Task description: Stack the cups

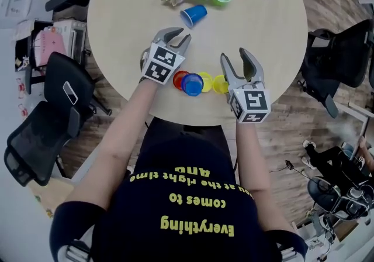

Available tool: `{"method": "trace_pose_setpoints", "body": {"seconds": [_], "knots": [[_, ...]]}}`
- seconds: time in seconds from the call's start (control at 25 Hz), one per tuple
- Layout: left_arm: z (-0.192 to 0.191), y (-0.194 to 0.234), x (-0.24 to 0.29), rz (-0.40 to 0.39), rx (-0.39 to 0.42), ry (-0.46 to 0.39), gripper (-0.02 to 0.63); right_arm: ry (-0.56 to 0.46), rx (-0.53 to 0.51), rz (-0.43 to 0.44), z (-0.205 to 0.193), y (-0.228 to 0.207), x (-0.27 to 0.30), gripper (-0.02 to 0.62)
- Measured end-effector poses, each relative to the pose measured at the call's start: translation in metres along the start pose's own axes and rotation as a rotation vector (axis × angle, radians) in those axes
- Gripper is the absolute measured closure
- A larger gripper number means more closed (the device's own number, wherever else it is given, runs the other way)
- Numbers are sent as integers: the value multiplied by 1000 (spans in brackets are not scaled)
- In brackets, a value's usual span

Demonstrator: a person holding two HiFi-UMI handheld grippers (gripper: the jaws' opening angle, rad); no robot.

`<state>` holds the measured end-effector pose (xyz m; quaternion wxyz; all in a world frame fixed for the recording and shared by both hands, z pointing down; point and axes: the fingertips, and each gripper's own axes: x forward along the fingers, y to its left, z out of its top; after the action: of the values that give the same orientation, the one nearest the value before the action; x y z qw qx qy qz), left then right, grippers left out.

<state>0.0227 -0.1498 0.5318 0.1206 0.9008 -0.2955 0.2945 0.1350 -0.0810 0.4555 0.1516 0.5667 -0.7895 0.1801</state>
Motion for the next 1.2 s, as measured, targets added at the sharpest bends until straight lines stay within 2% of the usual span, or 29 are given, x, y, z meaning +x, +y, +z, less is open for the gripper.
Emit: {"method": "trace_pose_setpoints", "body": {"seconds": [0.48, 0.64, 0.72, 0.88, 1.04, 1.12, 1.2], "knots": [[-4, 15, 45, 72, -162, 61, 509, 3, 24, -30, -4, -9, 0, 353], [-5, 17, 50, 102, -182, 74, 531, 6, 29, -31, -5, -11, -1, 353], [-5, 21, 49, 127, -190, 72, 581, 6, 29, -28, -5, -11, -1, 351], [-8, 27, 46, 143, -193, 72, 584, 4, 29, -24, -3, -13, -1, 351], [-9, 28, 38, 112, -220, 37, 586, 1, 32, -19, -3, -13, 0, 351], [-5, 23, 31, 60, -238, 5, 588, -5, 31, -11, 0, -12, 1, 353], [0, 12, 23, -10, -220, -30, 588, -21, 27, 8, 5, -9, 1, 353]]}}
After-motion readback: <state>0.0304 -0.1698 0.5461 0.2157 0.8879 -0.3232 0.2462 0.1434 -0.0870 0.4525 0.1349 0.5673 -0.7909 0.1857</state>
